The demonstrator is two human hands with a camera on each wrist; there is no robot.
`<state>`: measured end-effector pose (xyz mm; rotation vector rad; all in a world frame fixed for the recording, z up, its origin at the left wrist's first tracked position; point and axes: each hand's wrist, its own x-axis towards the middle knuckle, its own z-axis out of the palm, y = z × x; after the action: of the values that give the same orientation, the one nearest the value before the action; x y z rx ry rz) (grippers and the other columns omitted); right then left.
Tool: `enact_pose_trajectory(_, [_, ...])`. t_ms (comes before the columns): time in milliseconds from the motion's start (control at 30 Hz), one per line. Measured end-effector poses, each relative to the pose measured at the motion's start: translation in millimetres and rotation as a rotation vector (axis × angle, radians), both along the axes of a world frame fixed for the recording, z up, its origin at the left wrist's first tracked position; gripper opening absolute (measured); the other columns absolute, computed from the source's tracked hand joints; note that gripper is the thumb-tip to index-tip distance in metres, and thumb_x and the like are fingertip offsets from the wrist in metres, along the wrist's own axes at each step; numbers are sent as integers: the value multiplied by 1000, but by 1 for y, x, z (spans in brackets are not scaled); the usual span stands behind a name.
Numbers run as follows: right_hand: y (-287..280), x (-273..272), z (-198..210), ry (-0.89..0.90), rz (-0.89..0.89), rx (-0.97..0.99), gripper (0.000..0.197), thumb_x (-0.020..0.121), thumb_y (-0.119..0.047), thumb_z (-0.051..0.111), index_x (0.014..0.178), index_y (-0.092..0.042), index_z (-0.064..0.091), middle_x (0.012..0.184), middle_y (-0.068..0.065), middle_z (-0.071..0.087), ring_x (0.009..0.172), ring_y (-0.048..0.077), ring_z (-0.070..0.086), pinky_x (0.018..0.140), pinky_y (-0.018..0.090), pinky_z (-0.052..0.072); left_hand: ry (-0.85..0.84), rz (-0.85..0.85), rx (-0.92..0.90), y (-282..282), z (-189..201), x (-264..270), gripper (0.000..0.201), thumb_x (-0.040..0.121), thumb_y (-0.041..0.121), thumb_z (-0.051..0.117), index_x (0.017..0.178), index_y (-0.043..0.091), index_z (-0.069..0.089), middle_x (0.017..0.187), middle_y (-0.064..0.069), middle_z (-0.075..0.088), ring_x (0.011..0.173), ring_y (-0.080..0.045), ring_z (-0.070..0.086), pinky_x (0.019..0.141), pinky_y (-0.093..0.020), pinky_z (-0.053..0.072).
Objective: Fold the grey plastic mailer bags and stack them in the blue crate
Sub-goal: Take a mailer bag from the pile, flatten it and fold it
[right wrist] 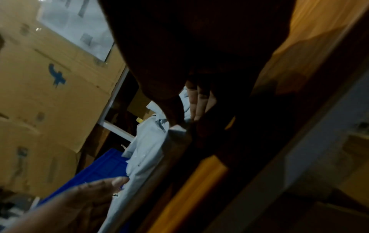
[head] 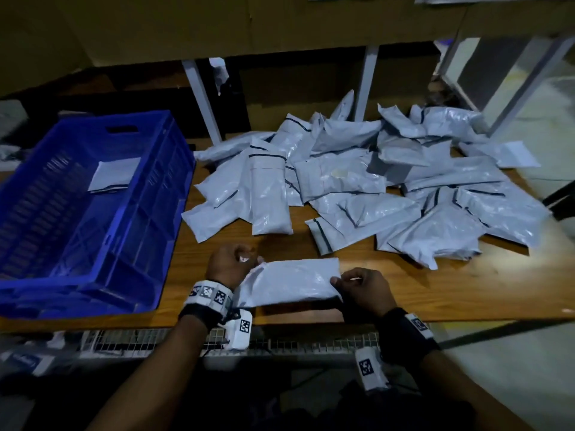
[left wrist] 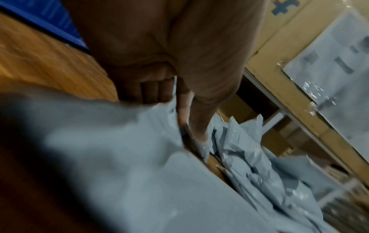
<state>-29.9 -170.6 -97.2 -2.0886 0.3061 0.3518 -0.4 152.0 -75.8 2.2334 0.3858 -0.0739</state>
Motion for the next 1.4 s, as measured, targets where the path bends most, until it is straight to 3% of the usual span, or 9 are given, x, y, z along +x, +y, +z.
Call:
enact_pose_trajectory(100, [10,-5,3,-37,19,-197,42,77,-68,75,81,-26,71,79,-7,75,81,14,72,73,29,56,-256,-50,219,-14,-4,-19,33,83,29,82,114,19,74,112,-4,74,101,-24,69,90,-35,55])
enact_pose_trajectory(167, [18,-12,11,-125,36,-412,48,81,-74,65,92,-28,71,87,-6,75,85,18,71,75,35,58,-417,-193,306,-42,-8,-39,35,88,33,73,118,15,72,122,-8,71,110,-27,66,95,-35,52])
enact_pose_trajectory(267, [34,-15,15,-509,149,-541,35,98,-49,57,116,-22,69,114,2,71,107,24,65,82,38,56,-424,-394,498,-86,-23,-54,50,97,39,46,134,10,63,143,-14,59,136,-30,52,112,-47,44])
enact_pose_trajectory(367, [52,-7,-10,-698,404,-503,46,106,-34,42,140,-9,59,149,12,55,143,29,45,112,42,44,-290,-528,676,-103,-38,-55,63,97,31,47,154,5,39,163,-17,33,153,-31,27,123,-53,24])
enact_pose_trajectory(467, [63,-3,-37,-641,573,-565,55,107,-32,29,152,-6,45,161,14,38,154,28,26,119,55,33,-163,-615,753,-103,-50,-52,69,98,33,26,159,2,24,168,-16,18,157,-30,11,127,-53,7])
enact_pose_trajectory(600, [62,-2,-46,-632,603,-629,56,107,-32,27,153,-5,43,162,13,36,155,26,24,122,53,28,-100,-664,795,-102,-54,-50,72,97,36,15,161,2,17,170,-15,11,158,-28,3,127,-52,-1])
enact_pose_trajectory(800, [60,-1,-51,-640,609,-644,56,107,-31,26,155,-6,40,163,13,34,156,24,20,126,50,19,-95,-676,710,-100,-52,-49,77,94,40,8,161,3,18,170,-15,12,158,-26,6,127,-49,2])
enact_pose_trajectory(967, [61,-2,-53,-666,583,-609,54,105,-27,31,153,-4,43,162,14,36,156,25,21,126,51,19,-144,-644,700,-101,-54,-49,70,97,37,21,157,2,31,166,-17,26,156,-27,20,126,-50,16])
enact_pose_trajectory(1400, [63,1,-50,-595,605,-620,59,103,-30,35,157,-9,36,167,9,26,158,20,8,128,46,8,-69,-634,728,-105,-45,-47,73,97,40,16,160,4,23,169,-15,17,157,-25,13,127,-48,6])
